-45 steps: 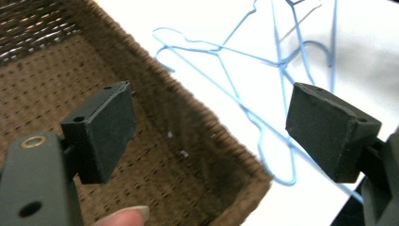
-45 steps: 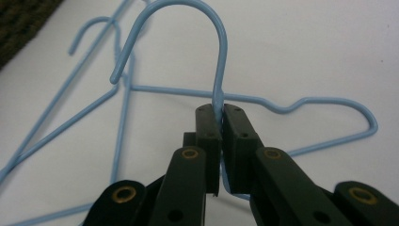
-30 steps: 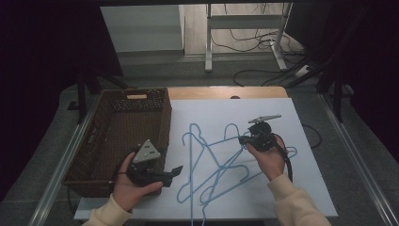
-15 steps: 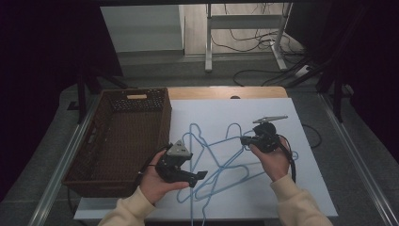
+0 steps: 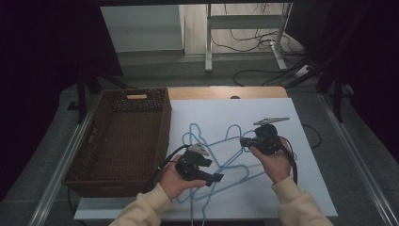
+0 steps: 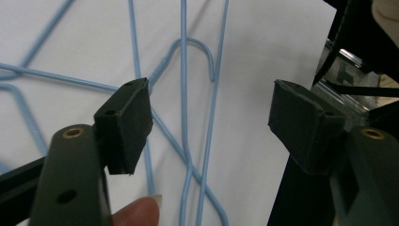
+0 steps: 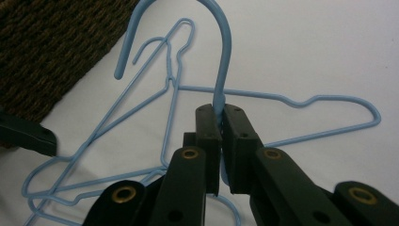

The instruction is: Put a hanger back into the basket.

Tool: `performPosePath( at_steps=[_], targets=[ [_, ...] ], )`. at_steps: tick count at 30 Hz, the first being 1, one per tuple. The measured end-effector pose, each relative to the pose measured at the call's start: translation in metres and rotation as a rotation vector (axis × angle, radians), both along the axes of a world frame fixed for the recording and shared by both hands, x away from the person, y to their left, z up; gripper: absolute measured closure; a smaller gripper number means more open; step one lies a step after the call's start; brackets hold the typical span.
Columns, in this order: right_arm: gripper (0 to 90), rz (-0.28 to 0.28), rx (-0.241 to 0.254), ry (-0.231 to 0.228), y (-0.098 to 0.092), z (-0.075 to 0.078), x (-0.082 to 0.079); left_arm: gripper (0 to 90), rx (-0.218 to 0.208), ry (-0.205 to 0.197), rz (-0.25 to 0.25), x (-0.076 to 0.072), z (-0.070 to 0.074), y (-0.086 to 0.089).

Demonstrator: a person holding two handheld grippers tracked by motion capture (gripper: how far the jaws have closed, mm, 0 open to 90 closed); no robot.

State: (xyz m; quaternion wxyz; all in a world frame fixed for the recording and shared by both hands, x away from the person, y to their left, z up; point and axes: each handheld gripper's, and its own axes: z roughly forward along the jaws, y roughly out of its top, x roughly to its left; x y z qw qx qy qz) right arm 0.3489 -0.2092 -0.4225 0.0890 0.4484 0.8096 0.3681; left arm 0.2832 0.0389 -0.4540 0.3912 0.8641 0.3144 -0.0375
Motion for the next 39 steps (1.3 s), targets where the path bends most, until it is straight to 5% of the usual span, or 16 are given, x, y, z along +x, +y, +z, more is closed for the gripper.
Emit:
performPosePath(
  at_steps=[6,12,18,25,33,39],
  targets=[
    [86.2,0.013,0.007,0.005,0.002,0.001,-0.003,45.9,0.006,0.073,0.013,0.013,-0.019,-0.021],
    [86.1,0.021,0.014,0.009,0.002,0.003,-0.005,59.4,0.026,0.098,0.019,0.022,-0.031,-0.026],
    [85.9,0.025,0.026,0.014,0.0,0.003,-0.005,84.4,0.007,0.105,0.02,0.023,-0.033,-0.026],
    [84.6,0.033,0.051,0.017,-0.002,0.006,-0.004,86.2,-0.047,0.135,-0.008,0.021,-0.026,-0.022],
    [41.0,0.074,0.133,-0.097,-0.016,0.014,-0.004,86.5,-0.118,0.142,-0.012,0.022,-0.015,-0.013],
    [30.6,0.064,0.19,-0.18,-0.044,0.019,-0.007,86.5,-0.213,0.155,-0.008,0.021,-0.005,-0.007]
  ],
)
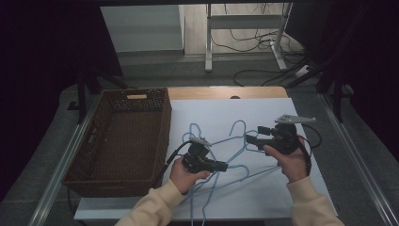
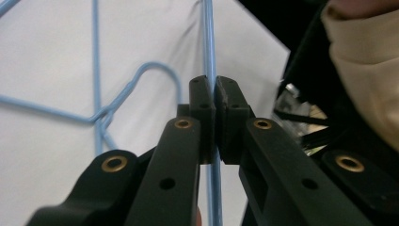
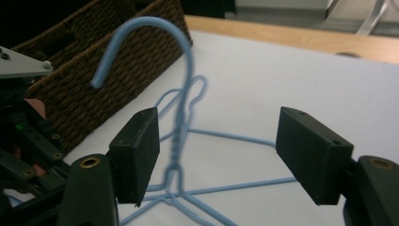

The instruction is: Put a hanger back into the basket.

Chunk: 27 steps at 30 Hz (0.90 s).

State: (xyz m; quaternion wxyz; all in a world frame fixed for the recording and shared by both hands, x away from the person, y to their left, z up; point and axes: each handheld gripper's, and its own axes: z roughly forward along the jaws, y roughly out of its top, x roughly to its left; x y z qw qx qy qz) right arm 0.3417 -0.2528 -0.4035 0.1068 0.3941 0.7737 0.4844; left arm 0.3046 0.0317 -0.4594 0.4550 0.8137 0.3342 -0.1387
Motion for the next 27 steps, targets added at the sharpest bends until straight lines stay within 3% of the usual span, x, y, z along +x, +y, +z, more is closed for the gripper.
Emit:
performPosePath(
  at_steps=[1,7,12,18,24,27],
  targets=[
    [29.4,-0.019,0.007,-0.025,-0.01,0.001,-0.002,86.5,-0.003,-0.008,-0.006,-0.001,0.003,0.0],
    [27.5,-0.061,0.052,-0.05,-0.042,0.0,-0.008,86.5,-0.029,-0.02,-0.009,-0.002,0.015,0.003],
    [26.5,-0.075,0.058,-0.047,-0.055,-0.003,-0.011,86.5,-0.058,-0.025,-0.012,-0.004,0.026,0.008],
    [25.1,-0.06,0.055,-0.059,-0.065,-0.007,-0.013,86.5,-0.059,-0.05,-0.006,-0.006,0.04,0.017],
    [23.8,-0.051,0.048,-0.053,-0.07,-0.011,-0.015,86.5,-0.062,-0.076,0.037,-0.004,0.052,0.032],
    [23.3,-0.044,0.032,-0.046,-0.072,-0.017,-0.015,86.5,-0.086,-0.084,0.067,-0.003,0.06,0.044]
  ],
)
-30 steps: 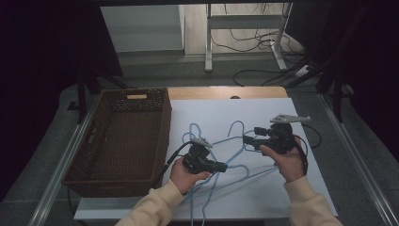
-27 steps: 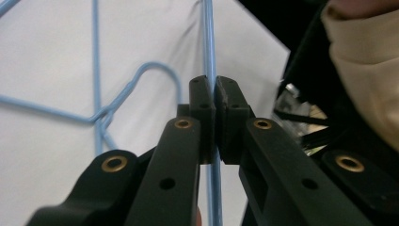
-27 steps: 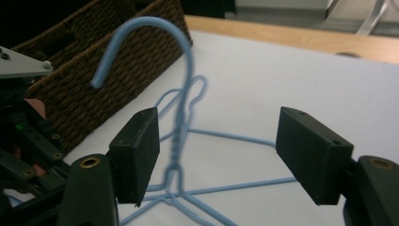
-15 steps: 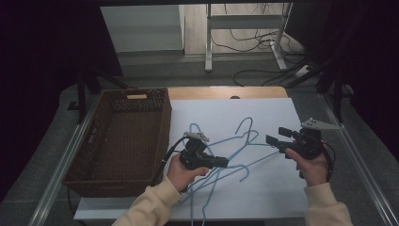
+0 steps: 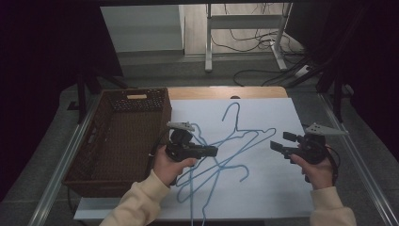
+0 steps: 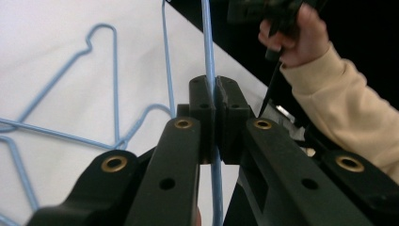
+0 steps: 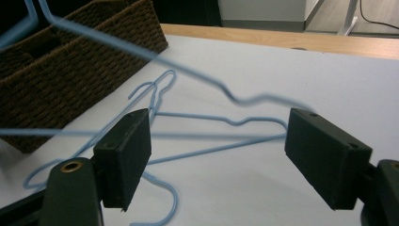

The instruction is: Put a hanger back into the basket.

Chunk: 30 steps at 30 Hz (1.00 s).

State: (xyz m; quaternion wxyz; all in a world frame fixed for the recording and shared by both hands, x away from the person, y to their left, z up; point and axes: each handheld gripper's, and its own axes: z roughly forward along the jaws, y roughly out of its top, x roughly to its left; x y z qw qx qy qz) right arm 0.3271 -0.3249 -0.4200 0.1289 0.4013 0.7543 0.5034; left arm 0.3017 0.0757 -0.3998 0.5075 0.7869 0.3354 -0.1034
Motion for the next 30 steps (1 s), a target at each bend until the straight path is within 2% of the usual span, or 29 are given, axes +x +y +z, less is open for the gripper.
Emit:
performPosePath(
  at_steps=[4,10,16,17,18,19,20,21,24,30],
  targets=[
    [23.4,0.021,-0.006,0.003,0.0,-0.006,-0.001,86.5,-0.018,-0.008,0.012,0.0,0.009,0.01],
    [23.5,0.015,-0.021,0.008,-0.001,-0.009,0.0,86.5,-0.037,-0.048,0.034,-0.005,0.029,0.028],
    [23.5,0.005,-0.023,0.011,-0.003,-0.01,-0.001,86.5,-0.07,-0.08,0.081,-0.008,0.046,0.057],
    [23.5,0.005,-0.023,0.011,-0.003,-0.01,-0.001,86.5,-0.07,-0.08,0.081,-0.008,0.046,0.057],
    [23.5,0.005,-0.024,0.013,-0.003,-0.011,-0.001,86.5,-0.08,-0.087,0.095,-0.009,0.05,0.067],
    [23.5,0.005,-0.024,0.013,-0.003,-0.011,-0.001,86.5,-0.08,-0.087,0.095,-0.009,0.05,0.067],
    [23.5,0.002,-0.029,0.016,-0.004,-0.011,0.0,86.4,-0.092,-0.091,0.111,-0.01,0.052,0.077],
    [23.5,0.002,-0.029,0.016,-0.004,-0.011,0.0,86.5,-0.092,-0.091,0.111,-0.01,0.052,0.077],
    [23.5,0.003,-0.031,0.019,-0.004,-0.011,0.0,86.5,-0.103,-0.097,0.14,-0.011,0.054,0.095],
    [23.4,0.01,-0.066,0.033,0.0,-0.015,0.001,86.5,-0.112,-0.099,0.198,-0.013,0.052,0.122]
  ],
)
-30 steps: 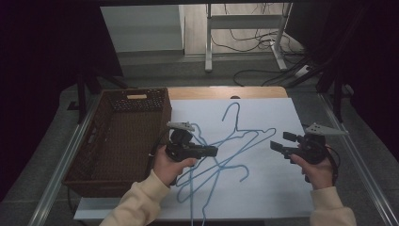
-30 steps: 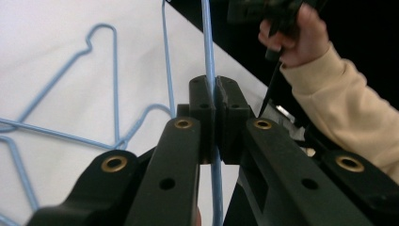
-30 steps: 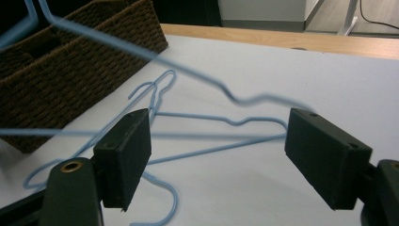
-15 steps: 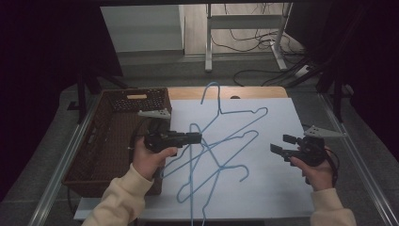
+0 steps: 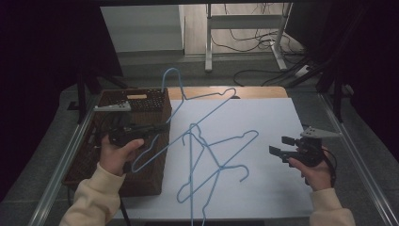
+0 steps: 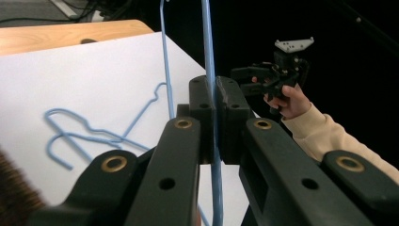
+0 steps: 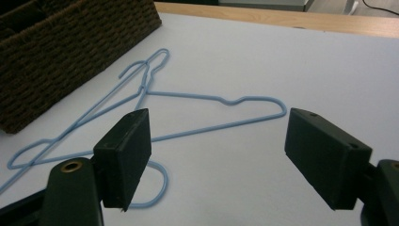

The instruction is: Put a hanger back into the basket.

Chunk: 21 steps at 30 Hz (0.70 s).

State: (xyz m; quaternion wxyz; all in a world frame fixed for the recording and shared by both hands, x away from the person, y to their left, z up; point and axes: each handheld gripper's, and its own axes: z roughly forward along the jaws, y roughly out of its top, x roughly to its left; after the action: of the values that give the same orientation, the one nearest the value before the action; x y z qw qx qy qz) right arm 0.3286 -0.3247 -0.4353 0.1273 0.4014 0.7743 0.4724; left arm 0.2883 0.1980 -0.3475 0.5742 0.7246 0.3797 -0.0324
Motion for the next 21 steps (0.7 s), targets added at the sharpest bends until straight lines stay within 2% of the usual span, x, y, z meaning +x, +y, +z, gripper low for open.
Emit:
performPosePath(
  at_steps=[6,13,21],
  targets=[
    [23.4,0.006,-0.017,0.01,0.003,-0.003,0.001,86.5,-0.018,0.001,0.056,-0.001,-0.003,0.028],
    [23.4,0.015,-0.034,0.021,0.007,-0.005,0.001,86.5,-0.005,-0.008,0.11,-0.005,-0.01,0.05],
    [23.4,0.013,-0.038,0.024,0.006,-0.006,0.001,86.5,-0.015,-0.01,0.188,-0.012,-0.014,0.088]
  ],
)
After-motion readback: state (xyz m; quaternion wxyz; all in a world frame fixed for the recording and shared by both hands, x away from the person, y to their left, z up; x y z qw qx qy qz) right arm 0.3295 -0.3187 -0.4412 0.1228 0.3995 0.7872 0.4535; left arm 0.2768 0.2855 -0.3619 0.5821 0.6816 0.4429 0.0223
